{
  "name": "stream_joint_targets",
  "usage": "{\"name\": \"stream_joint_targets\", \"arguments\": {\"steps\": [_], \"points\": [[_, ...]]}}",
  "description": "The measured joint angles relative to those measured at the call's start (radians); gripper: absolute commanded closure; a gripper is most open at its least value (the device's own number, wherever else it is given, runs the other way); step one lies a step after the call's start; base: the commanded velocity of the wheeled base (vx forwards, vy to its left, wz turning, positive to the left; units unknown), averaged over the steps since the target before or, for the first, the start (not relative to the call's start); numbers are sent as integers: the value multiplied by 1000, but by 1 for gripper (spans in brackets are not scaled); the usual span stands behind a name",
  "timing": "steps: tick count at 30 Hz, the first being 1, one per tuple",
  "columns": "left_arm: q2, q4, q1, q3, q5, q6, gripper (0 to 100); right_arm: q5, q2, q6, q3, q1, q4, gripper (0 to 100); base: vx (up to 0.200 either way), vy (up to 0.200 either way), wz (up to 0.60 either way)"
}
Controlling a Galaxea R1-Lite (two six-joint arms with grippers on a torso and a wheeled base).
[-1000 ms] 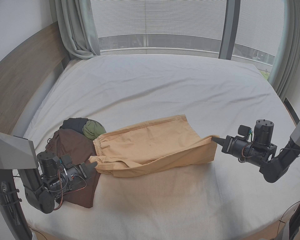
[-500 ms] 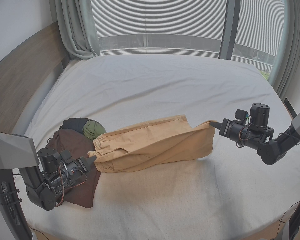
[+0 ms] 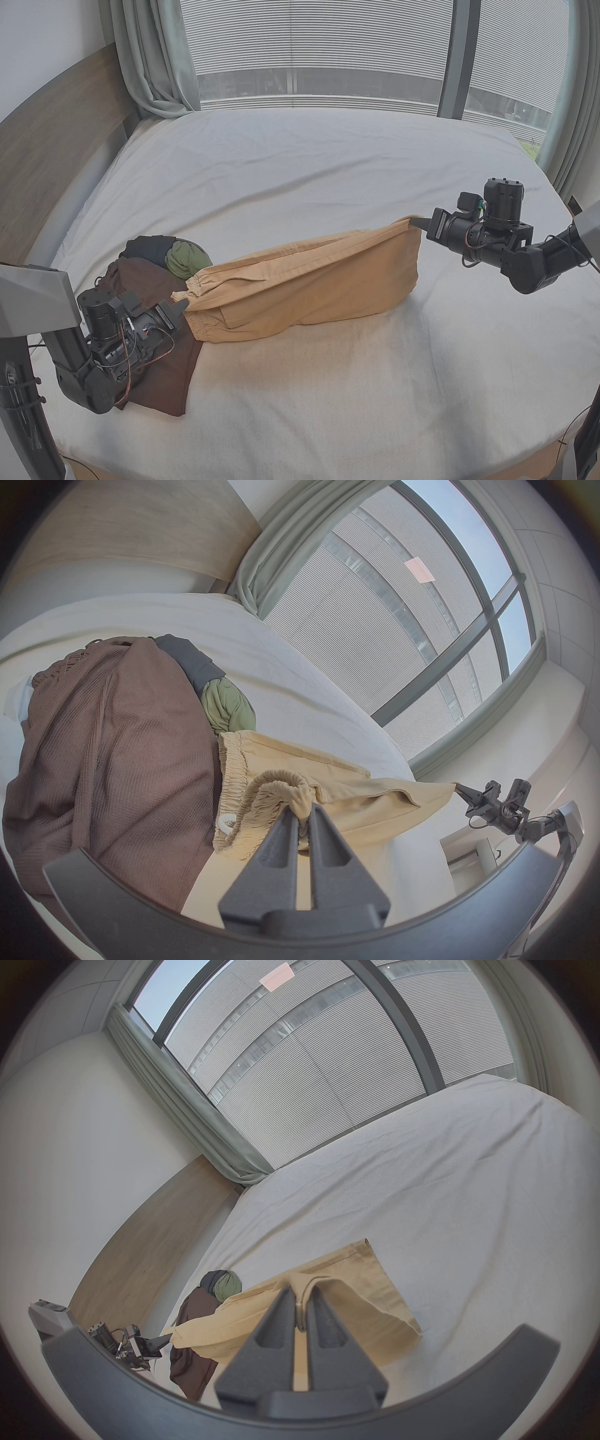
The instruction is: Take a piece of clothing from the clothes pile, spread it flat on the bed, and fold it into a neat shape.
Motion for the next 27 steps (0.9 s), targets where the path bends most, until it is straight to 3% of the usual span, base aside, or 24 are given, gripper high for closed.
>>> {"name": "stream_joint_targets", "arguments": {"steps": [9, 27], "points": [[22, 0, 4, -37, 27, -17, 100, -2, 69, 0, -156, 0, 81, 100, 0, 0, 0], [114, 0, 24, -176, 51, -58, 100, -34, 200, 1, -304, 0, 76, 100, 0, 0, 0]]}}
